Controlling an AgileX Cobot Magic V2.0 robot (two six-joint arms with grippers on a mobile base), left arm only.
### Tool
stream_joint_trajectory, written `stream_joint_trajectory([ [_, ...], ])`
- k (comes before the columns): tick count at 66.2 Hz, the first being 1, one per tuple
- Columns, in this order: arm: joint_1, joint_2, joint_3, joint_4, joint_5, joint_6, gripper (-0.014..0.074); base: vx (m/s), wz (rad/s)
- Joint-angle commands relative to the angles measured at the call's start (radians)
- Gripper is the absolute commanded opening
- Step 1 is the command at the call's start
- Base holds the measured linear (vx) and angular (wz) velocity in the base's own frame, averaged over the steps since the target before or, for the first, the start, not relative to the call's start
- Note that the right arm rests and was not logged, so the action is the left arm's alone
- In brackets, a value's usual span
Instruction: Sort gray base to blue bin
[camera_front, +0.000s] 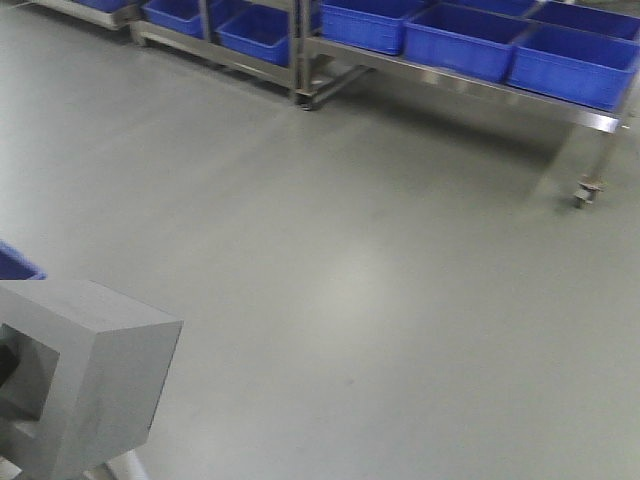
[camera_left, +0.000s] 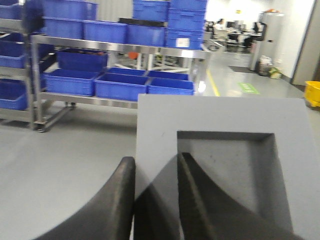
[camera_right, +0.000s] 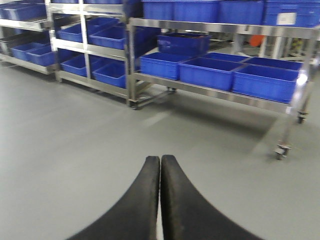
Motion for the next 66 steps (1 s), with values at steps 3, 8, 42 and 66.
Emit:
stream_joint_trajectory([
  [3,0.000,0.005,-0.030,-0.013,-0.092,-0.007,-0.0006,-0.06,-0.53],
  [8,0.000,0.005,-0.030,-0.013,-0.092,-0.007,-0.0006,-0.05,-0.49],
  [42,0.000,0.005,-0.030,-0.013,-0.092,-0.007,-0.0006,-0.01,-0.38],
  [66,0.000,0.005,-0.030,-0.013,-0.092,-0.007,-0.0006,0.05,-0.45],
])
